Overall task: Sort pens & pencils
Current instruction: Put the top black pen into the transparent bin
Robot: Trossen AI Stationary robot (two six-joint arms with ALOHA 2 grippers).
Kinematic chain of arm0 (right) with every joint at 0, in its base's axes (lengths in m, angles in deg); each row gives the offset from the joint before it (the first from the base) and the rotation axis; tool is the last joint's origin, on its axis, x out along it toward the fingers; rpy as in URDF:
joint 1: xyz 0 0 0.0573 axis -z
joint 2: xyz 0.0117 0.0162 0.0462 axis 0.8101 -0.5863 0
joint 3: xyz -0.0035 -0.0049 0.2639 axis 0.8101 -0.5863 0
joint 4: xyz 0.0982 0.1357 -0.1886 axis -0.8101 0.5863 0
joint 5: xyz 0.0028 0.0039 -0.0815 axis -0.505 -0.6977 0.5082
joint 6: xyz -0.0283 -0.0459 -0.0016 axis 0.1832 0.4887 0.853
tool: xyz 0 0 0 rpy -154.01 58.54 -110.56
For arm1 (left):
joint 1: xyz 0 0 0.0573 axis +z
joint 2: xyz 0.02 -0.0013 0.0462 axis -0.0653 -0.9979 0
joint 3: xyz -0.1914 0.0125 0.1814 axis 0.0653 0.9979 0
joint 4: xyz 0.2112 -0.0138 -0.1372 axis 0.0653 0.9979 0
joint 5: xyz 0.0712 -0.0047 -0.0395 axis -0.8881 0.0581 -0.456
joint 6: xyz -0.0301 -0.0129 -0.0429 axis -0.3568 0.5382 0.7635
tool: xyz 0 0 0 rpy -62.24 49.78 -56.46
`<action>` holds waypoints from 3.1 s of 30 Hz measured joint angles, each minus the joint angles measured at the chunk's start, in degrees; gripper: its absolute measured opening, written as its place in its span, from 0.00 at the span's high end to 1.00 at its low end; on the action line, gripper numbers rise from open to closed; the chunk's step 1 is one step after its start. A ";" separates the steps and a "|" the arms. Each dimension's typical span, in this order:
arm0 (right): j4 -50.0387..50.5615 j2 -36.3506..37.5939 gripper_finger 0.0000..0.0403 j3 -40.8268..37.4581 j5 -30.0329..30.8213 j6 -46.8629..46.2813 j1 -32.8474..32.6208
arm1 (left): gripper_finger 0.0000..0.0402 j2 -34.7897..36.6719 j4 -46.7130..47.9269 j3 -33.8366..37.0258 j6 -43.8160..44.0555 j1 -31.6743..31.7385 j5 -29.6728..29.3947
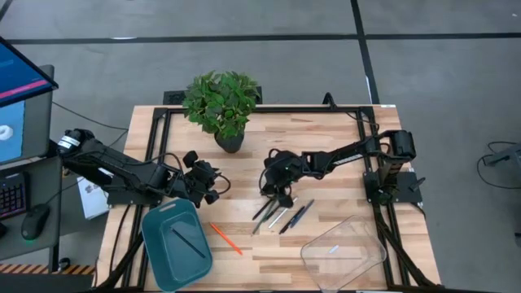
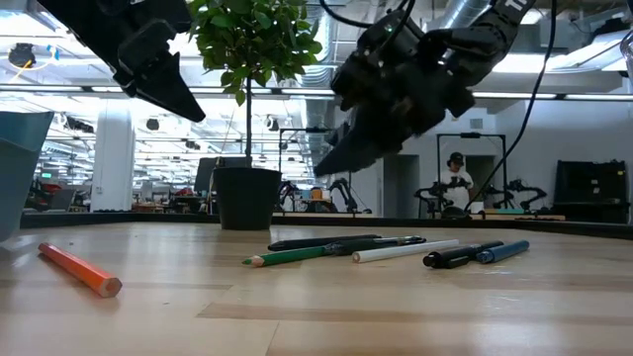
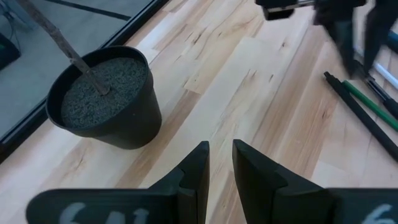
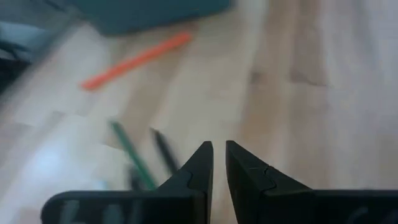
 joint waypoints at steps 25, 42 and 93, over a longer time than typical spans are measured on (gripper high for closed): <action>-5.39 0.13 0.83 0.00 -5.90 -8.44 3.05 | 0.84 0.00 0.02 0.00 0.36 0.00 0.46; -16.13 6.51 0.84 -0.01 -22.96 -10.98 1.33 | 0.84 -0.01 4.68 0.00 4.31 -0.02 0.96; 8.86 5.66 0.53 0.00 5.68 7.71 -0.04 | 0.84 -0.02 5.35 0.00 6.87 -0.02 2.86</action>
